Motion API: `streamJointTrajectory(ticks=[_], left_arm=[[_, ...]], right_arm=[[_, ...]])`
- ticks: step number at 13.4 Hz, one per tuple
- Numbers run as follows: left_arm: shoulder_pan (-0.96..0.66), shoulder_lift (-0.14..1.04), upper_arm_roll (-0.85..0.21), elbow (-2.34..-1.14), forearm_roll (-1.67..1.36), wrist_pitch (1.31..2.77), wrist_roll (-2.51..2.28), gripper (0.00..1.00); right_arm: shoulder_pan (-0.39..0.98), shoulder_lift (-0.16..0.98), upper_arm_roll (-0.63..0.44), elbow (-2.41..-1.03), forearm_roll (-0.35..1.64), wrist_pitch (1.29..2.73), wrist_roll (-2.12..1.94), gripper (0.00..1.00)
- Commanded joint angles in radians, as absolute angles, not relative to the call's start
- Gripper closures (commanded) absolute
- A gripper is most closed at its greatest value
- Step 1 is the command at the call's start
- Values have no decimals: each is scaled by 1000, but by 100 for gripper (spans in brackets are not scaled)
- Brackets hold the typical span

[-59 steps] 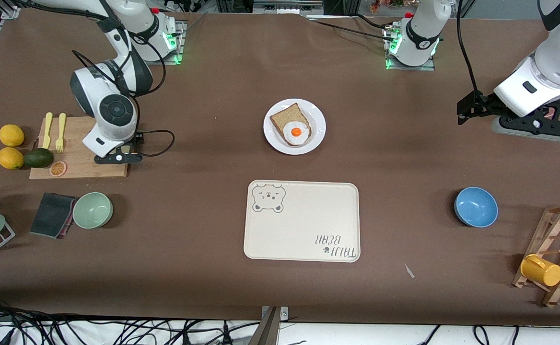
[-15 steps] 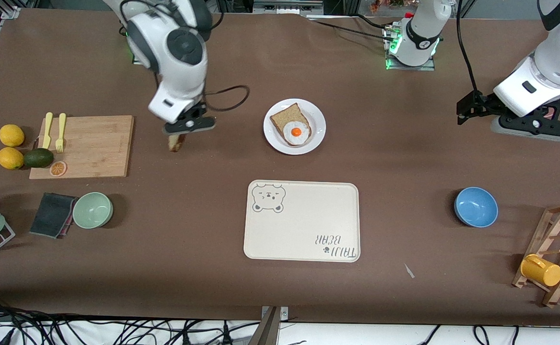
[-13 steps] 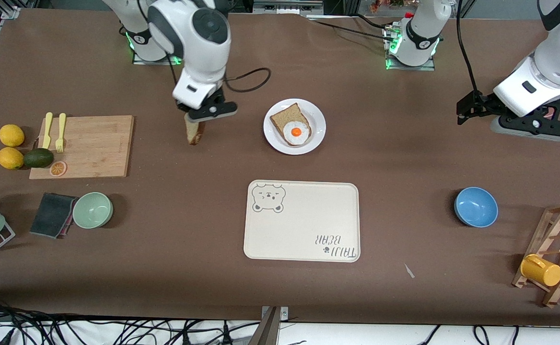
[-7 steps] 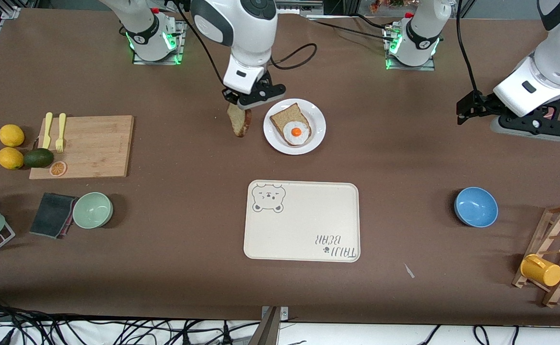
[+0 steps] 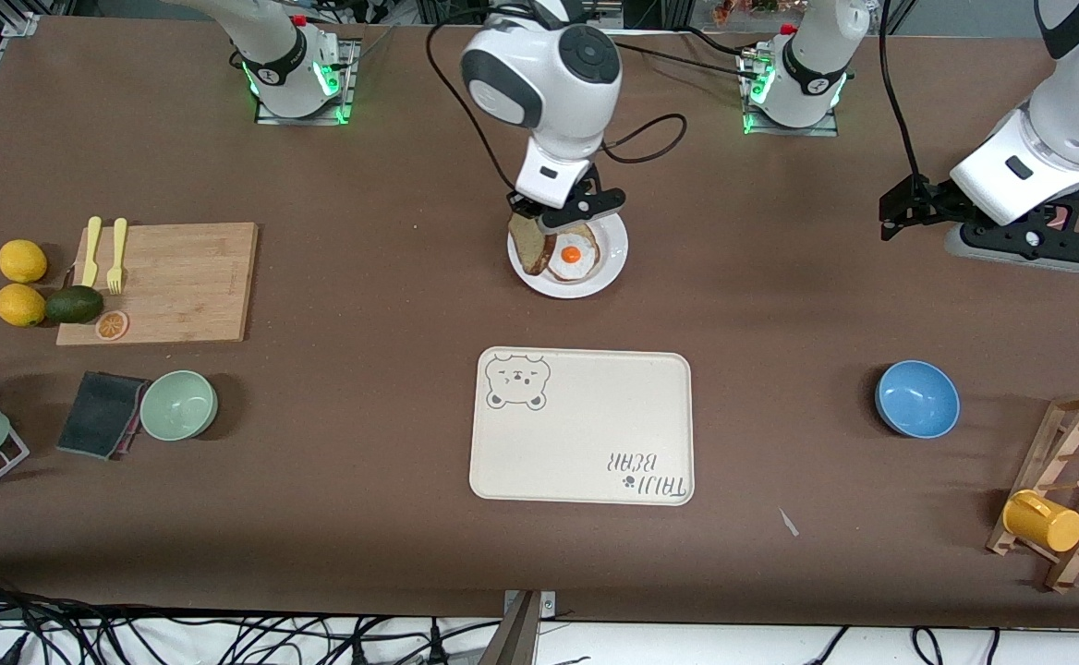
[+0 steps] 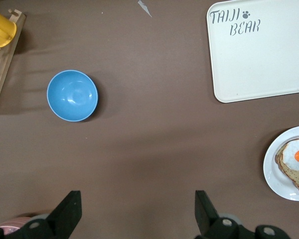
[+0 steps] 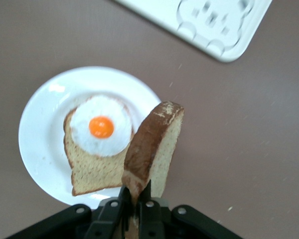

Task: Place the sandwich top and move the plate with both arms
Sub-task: 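Lower the bread onto the egg toast and open the right gripper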

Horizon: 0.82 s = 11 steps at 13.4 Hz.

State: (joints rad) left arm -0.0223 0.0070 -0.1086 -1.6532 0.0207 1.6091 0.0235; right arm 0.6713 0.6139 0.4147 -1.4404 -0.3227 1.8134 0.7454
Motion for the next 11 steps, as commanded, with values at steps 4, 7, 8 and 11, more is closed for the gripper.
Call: streamJointTrajectory(ticks=[4, 7, 8, 11], left_arm=[[-14, 12, -114, -1631, -8, 1588, 34, 0], [-14, 12, -114, -1631, -6, 1588, 34, 0], [-14, 11, -114, -1631, -6, 1588, 34, 0], [-14, 11, -114, -1631, -8, 1588, 35, 0]], right_arm=[[722, 698, 399, -1322, -304, 1717, 767, 100], [733, 758, 399, -1243, -305, 1730, 778, 100], [741, 771, 399, -1238, -307, 1746, 801, 100], [742, 785, 399, -1241, -307, 1763, 811, 100]])
